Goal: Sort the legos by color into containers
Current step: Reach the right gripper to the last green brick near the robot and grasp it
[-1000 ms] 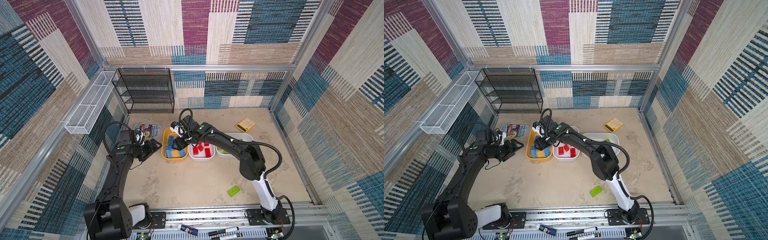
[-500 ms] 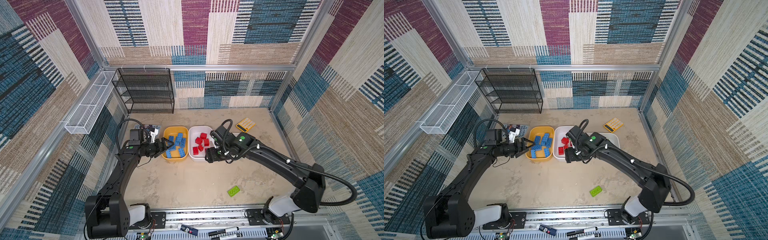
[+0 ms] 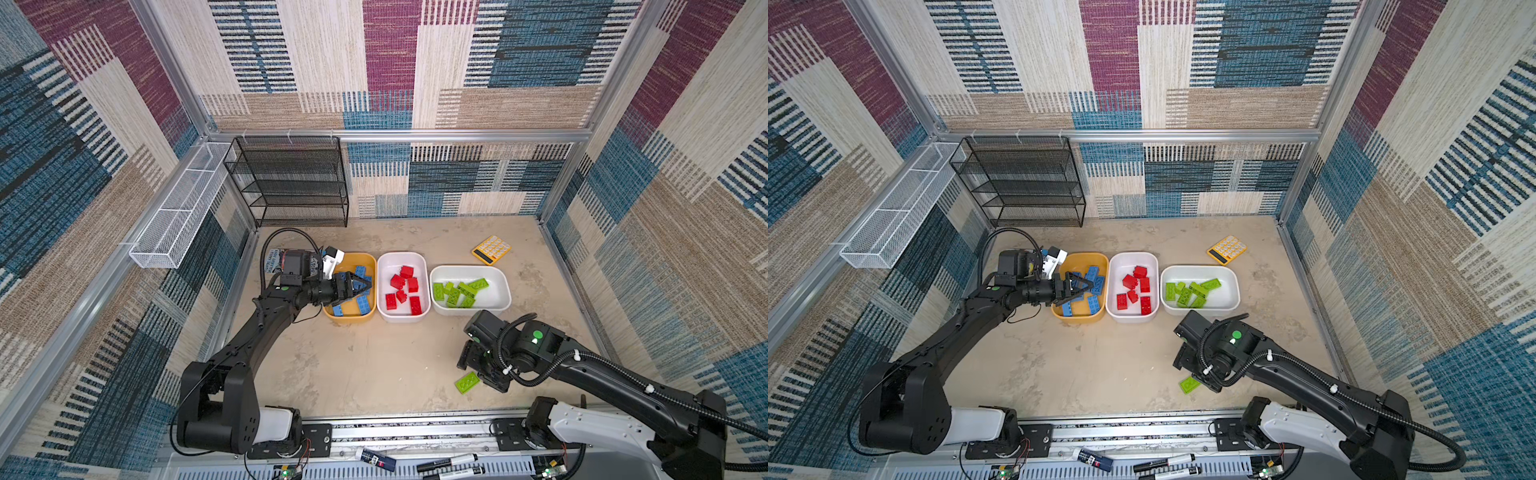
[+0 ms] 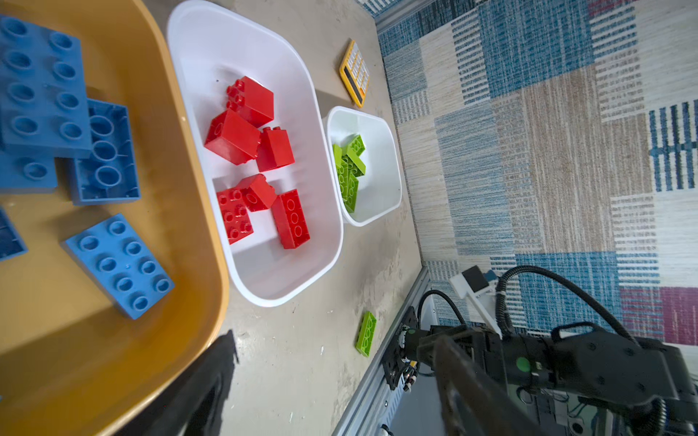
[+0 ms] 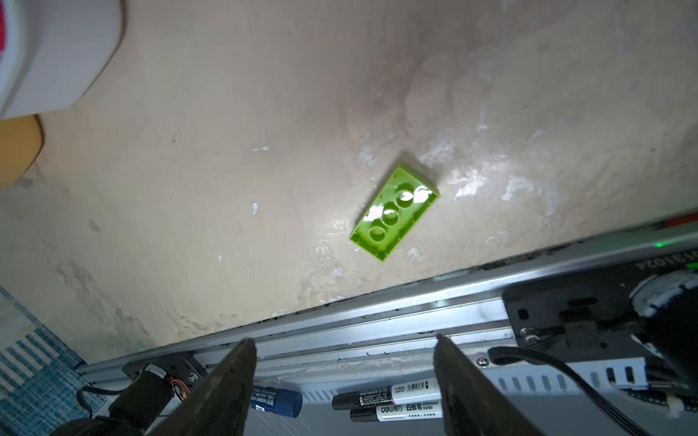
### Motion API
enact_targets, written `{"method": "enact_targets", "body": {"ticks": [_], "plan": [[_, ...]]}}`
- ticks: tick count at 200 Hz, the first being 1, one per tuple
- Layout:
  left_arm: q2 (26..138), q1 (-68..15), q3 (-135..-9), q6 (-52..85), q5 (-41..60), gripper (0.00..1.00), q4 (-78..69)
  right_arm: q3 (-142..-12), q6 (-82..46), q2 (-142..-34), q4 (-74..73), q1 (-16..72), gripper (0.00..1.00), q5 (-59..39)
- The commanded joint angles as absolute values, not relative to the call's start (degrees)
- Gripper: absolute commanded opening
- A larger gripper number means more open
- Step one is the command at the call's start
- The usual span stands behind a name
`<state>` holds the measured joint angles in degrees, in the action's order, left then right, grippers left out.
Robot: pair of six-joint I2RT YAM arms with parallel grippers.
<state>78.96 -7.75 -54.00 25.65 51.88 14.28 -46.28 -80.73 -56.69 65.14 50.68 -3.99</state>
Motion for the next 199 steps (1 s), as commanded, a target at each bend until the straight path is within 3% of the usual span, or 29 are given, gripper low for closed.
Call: {"method": "enact_targets", "body": {"ticks": [1,55,104,199], "plan": [[79.9,-8.0,-55.2,24.8,53.9,0.84,12.4,-42.9,-91.8,-55.7,61.1,50.9,0.76,-5.2],[80.4,-8.7,-57.1,23.1,54.0,0.84,15.0,-33.6,-95.1,-59.5,47.9,50.8,0.72,-6.3],[78.8,-8.8,-57.4,21.2,53.0,0.84,18.6,-31.5,-92.3,-61.7,45.9,49.4,0.70,-5.6],[72.0,-9.5,-52.0,21.3,53.1,0.84,20.7,-30.2,-85.3,-65.7,44.2,45.5,0.51,-5.7]]}}
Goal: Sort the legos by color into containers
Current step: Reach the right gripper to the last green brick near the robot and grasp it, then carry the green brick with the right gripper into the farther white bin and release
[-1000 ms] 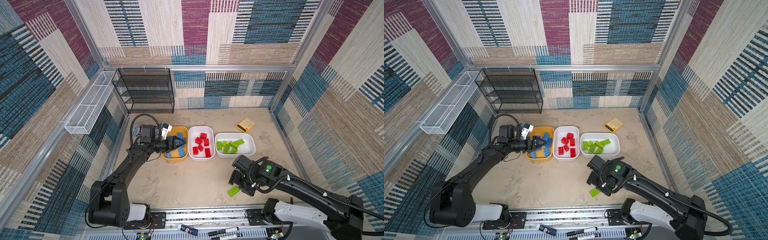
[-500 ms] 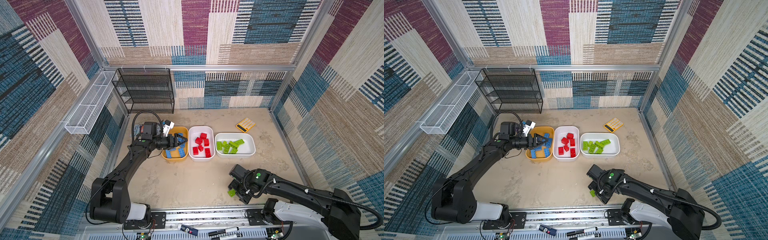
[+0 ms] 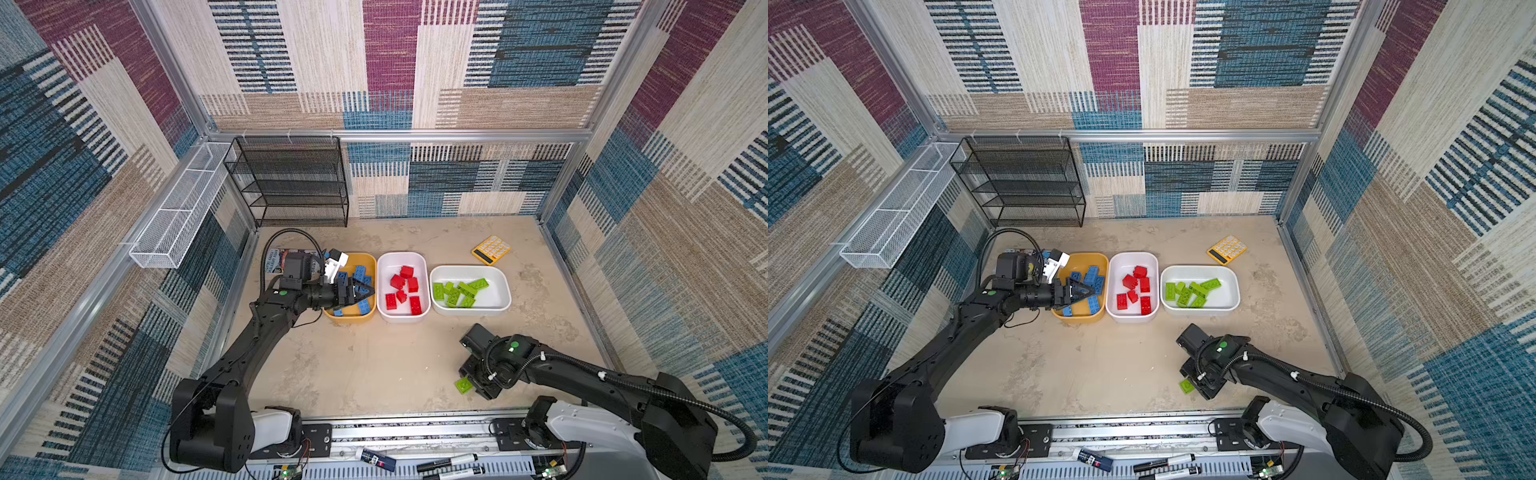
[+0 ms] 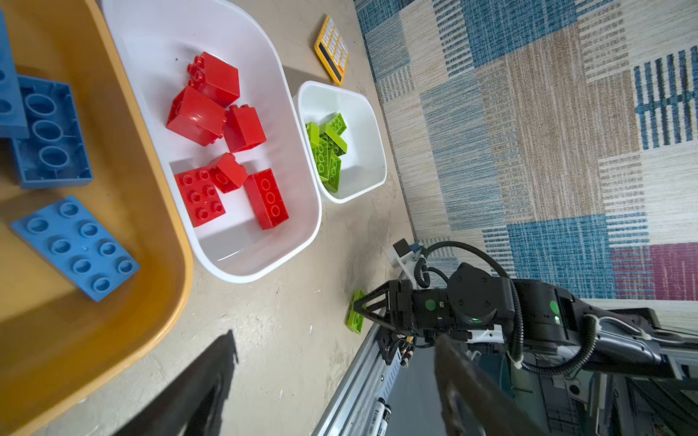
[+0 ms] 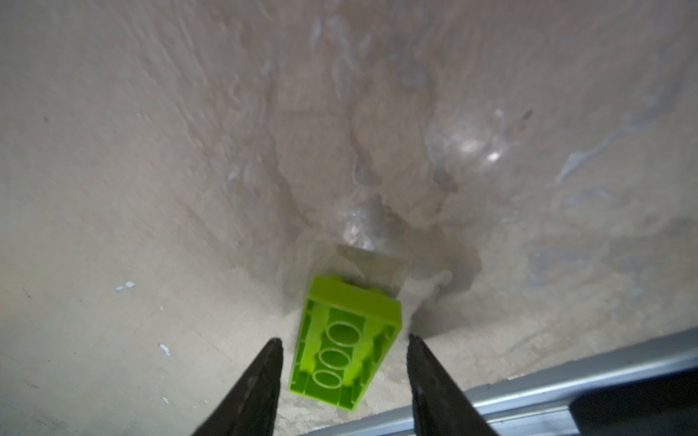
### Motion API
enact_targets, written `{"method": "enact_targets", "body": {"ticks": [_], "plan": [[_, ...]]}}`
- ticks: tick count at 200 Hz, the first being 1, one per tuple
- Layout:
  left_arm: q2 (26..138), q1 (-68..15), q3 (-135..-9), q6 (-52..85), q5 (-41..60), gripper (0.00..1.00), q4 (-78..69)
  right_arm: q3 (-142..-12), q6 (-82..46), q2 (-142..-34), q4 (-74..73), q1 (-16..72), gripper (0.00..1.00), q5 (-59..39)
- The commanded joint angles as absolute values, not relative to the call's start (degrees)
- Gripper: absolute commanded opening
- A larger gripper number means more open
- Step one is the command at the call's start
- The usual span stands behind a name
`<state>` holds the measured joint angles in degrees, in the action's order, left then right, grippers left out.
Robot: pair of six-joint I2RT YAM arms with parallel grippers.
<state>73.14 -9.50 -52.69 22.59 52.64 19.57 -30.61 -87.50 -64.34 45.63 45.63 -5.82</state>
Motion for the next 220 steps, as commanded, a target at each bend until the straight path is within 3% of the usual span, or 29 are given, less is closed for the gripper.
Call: {"method": "enact_targets", "body": {"ticks": [1,70,109,164,220], "plan": [[72.0,-9.5,-51.9,21.3,53.1,0.84,20.7,-30.2,-85.2,-65.8,44.2,45.5,0.51,-5.8],[70.7,-9.6,-50.2,19.7,54.5,0.84,22.6,-35.2,-82.7,-65.2,49.2,45.5,0.24,-2.4],[69.7,-9.6,-50.0,19.3,54.9,0.84,23.4,-49.2,-74.1,-66.8,57.4,41.5,0.25,5.6],[69.1,-9.6,-50.4,19.9,54.1,0.84,22.4,-71.2,-45.6,-81.1,56.4,26.7,0.26,13.8],[66.2,-9.6,-49.3,19.4,52.0,0.84,23.5,-70.1,-34.7,-89.5,46.0,16.6,0.28,8.9]]}}
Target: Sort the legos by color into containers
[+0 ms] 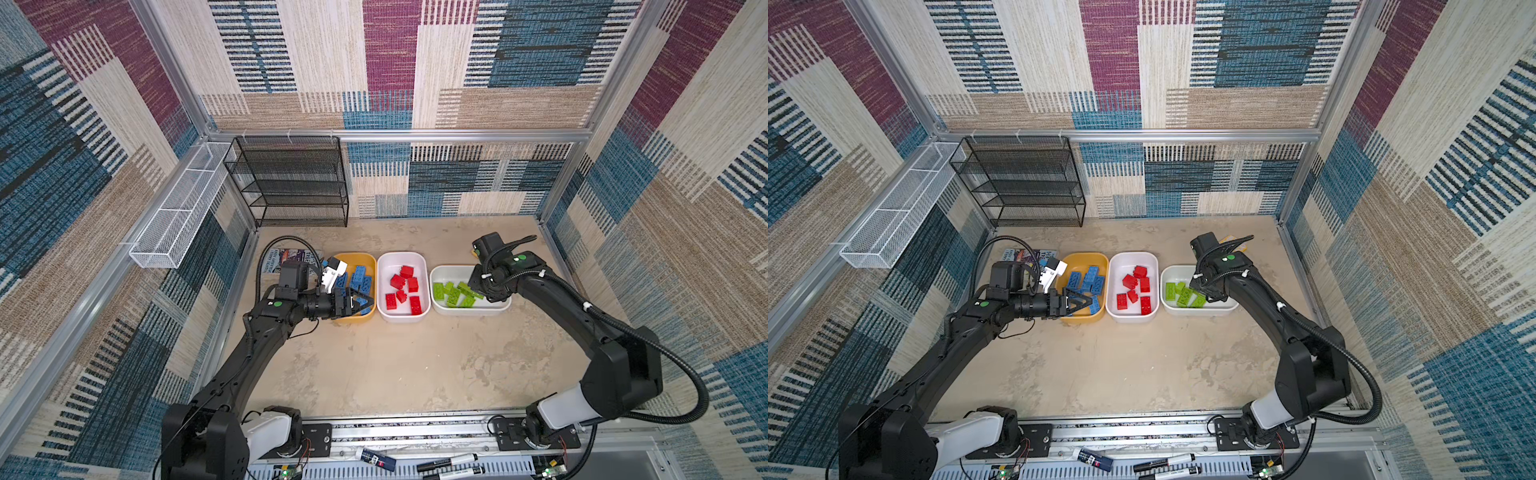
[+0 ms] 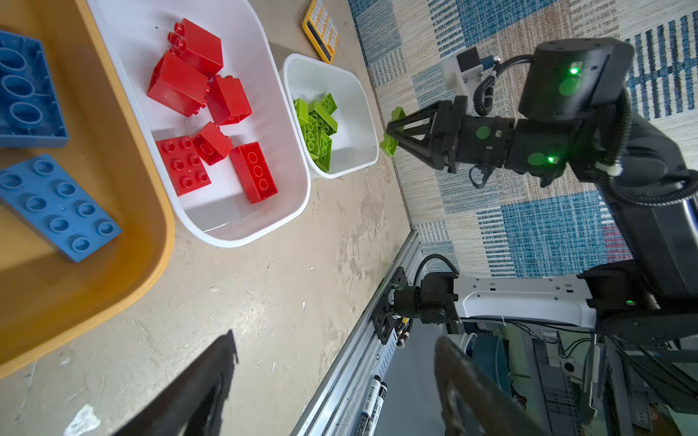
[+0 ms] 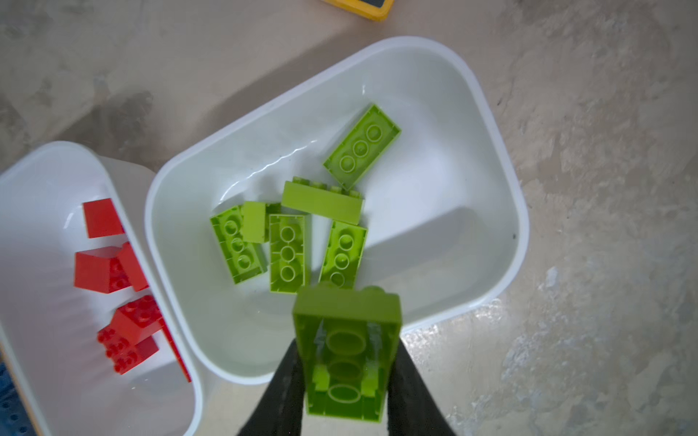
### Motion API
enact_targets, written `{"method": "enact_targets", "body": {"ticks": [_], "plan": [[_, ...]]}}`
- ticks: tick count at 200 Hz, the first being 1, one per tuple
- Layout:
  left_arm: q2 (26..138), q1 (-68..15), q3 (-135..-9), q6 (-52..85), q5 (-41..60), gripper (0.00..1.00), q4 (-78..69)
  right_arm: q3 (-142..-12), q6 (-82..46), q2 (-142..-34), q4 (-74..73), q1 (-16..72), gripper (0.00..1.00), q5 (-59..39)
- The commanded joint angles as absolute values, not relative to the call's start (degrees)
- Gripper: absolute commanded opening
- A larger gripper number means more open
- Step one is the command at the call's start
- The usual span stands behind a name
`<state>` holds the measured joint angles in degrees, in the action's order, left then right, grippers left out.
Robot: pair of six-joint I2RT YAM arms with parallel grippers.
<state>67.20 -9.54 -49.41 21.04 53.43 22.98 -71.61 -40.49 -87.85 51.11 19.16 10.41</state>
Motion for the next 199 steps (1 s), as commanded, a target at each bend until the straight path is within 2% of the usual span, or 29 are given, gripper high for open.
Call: {"method": "enact_targets", "body": {"ticks": [1,31,56,83,113,135,163,181,199], "plan": [[66.1,-9.6,-49.3,19.4,52.0,0.84,23.6,-70.0,-34.8,-89.6,45.8,16.4,0.28,8.8],[65.5,-9.6,-49.0,18.6,51.3,0.84,25.0,-66.2,-37.4,-92.0,39.0,13.7,0.28,3.3],[65.4,-9.6,-49.3,17.9,50.9,0.84,25.8,-64.2,-37.7,-94.0,36.5,13.5,0.31,3.4],[65.6,-9.6,-49.5,17.3,50.6,0.84,26.2,-64.1,-35.8,-94.8,36.9,13.3,0.43,4.3],[65.6,-9.5,-50.8,14.7,48.0,0.84,28.6,-66.0,-32.9,-92.2,39.3,12.7,0.64,5.1],[65.7,-8.7,-54.1,9.9,39.9,0.85,34.2,-68.9,-28.7,-88.7,40.0,12.1,0.73,4.4],[65.1,-4.7,-56.3,7.9,19.7,0.87,37.5,-67.9,-18.3,-82.5,32.5,11.1,0.90,1.4],[65.1,-0.7,-54.6,8.4,8.6,0.89,34.5,-64.3,-14.1,-78.9,25.5,9.0,1.00,1.0],[65.4,1.3,-51.2,8.4,0.5,0.89,28.7,-57.2,-13.5,-74.6,15.7,4.8,0.99,-0.2]]}}
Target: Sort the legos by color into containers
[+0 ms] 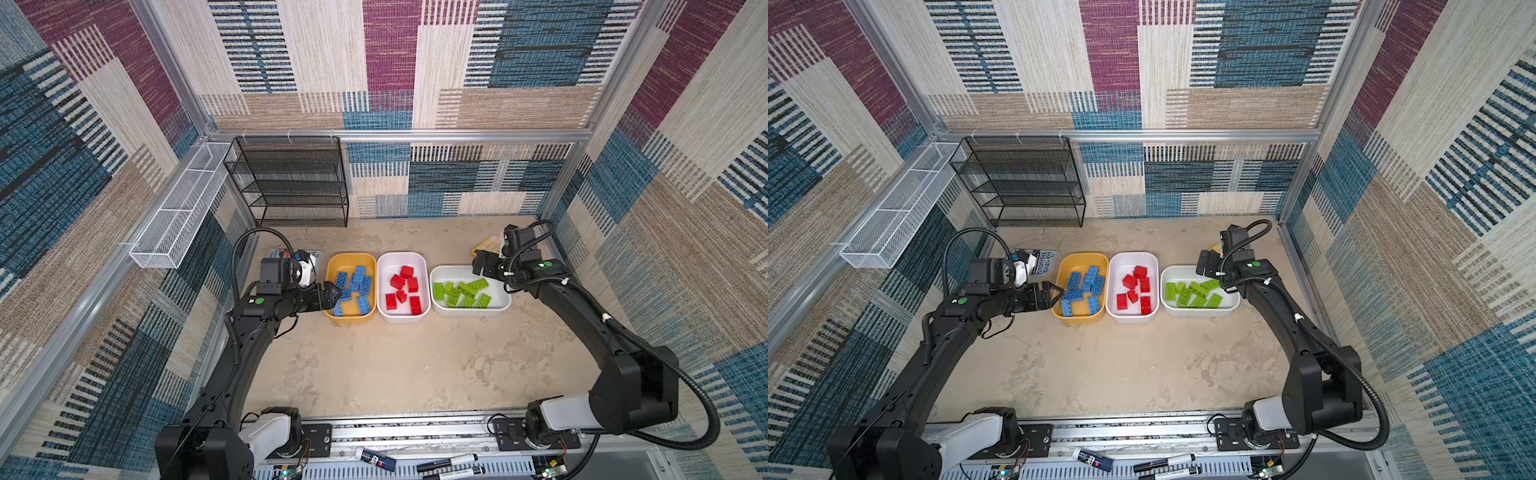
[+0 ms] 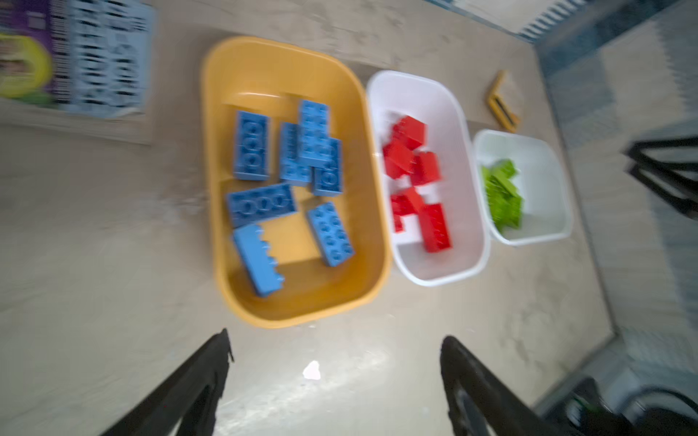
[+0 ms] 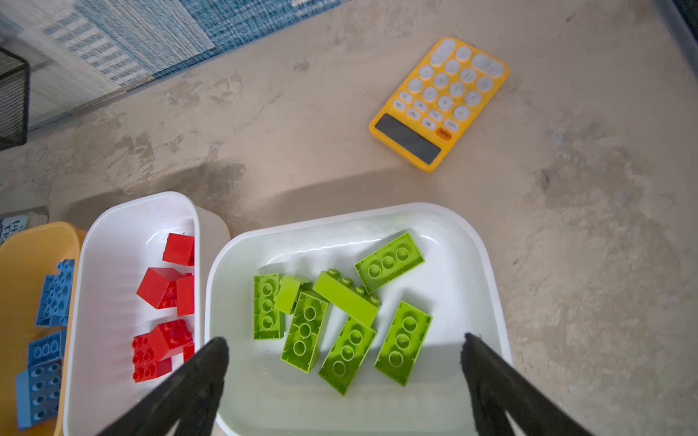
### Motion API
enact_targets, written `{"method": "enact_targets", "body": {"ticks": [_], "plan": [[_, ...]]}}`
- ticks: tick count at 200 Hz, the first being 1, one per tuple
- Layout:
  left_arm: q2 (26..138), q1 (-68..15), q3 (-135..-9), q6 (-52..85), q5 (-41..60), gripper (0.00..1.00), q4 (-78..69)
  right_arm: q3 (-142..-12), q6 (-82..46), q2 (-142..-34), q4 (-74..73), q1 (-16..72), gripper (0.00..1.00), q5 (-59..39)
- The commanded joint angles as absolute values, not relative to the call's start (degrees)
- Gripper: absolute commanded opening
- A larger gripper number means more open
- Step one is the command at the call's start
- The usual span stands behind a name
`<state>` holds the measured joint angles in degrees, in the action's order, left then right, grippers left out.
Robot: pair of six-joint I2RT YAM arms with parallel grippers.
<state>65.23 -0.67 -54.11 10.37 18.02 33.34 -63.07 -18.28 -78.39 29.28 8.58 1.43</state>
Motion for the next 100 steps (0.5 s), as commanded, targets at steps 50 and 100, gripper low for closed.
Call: {"method": "enact_targets", "body": {"ticks": [50,100], "plan": [[69.6,3.1,-36.2,1.6,-8.4,0.95,-0.2,-33.7,-14.2,-67.1,-16.5,0.5,0.99,7.5],[77.5,4.5,-31.8,-1.1,-0.6,0.99,-17.3,-15.9,-2.5,-68.8,-48.4,0.4,0.99,5.2]]}}
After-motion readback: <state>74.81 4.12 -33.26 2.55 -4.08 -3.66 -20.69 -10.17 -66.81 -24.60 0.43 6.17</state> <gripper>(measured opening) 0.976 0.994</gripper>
